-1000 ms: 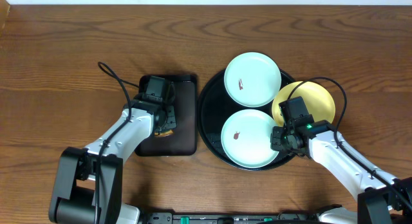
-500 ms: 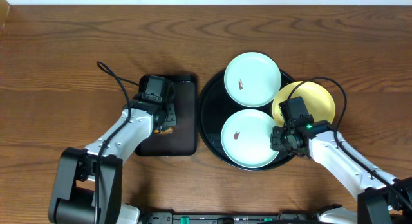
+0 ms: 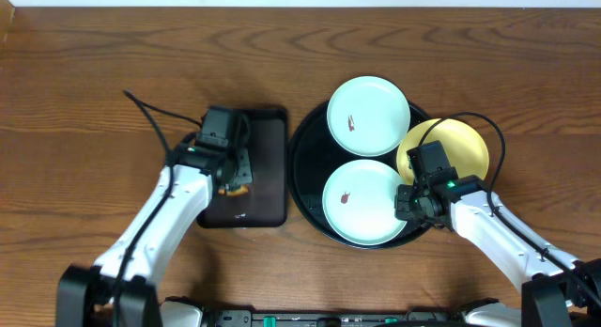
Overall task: Clean dirty plates on tray and stack at the side
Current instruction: 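Lift the sponge with the left gripper off the black tray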
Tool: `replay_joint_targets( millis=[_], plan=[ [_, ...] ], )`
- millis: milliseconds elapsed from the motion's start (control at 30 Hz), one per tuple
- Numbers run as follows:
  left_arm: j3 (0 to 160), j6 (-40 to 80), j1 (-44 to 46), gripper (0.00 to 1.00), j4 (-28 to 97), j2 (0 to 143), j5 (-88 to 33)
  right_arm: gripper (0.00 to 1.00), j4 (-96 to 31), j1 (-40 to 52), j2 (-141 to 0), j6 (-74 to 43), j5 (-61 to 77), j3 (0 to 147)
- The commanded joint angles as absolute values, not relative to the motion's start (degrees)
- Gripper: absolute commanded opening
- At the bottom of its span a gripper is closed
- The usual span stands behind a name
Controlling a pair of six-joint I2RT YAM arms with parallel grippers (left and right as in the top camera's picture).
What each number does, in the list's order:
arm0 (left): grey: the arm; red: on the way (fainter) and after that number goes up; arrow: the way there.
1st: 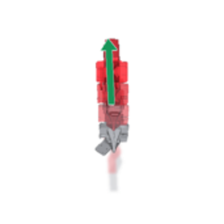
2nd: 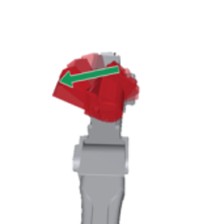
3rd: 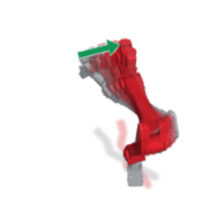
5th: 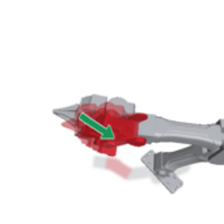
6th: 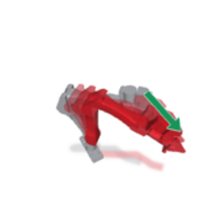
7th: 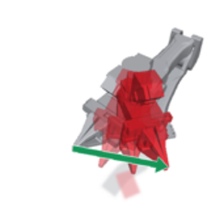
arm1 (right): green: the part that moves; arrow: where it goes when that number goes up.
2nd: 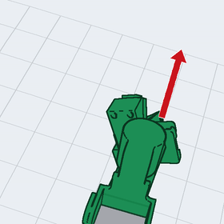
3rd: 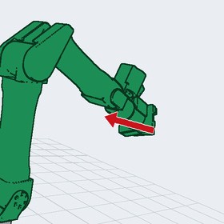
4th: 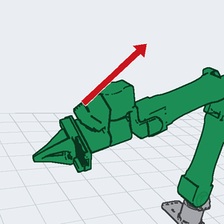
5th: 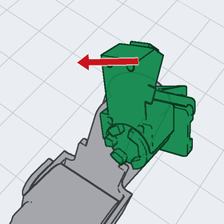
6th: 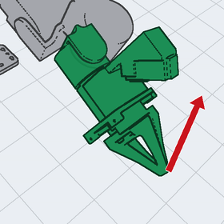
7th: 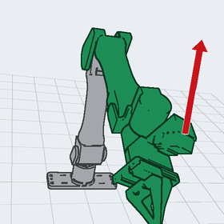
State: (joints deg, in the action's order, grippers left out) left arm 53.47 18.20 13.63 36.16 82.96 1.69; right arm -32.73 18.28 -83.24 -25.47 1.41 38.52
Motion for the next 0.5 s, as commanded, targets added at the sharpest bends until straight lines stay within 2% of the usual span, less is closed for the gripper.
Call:
replay_joint_targets(
  millis=[0, 233, 467],
  plan=[
    [58.04, 18.28, 13.80, 0.07, 39.11, 81.56, 2.17, 0.11, -32.67, 18.85, -83.48, -24.56, 0.43, 39.20],
    [60.31, 18.04, 13.80, 0.07, 41.91, 81.65, 2.15, 0.11, -32.56, 18.85, -83.48, -24.56, 0.45, 39.20],
    [60.12, 14.39, 13.87, 0.07, 36.23, 81.67, -0.05, 0.09, -32.56, 18.83, -83.48, -24.56, 0.43, 39.20]
  ],
)
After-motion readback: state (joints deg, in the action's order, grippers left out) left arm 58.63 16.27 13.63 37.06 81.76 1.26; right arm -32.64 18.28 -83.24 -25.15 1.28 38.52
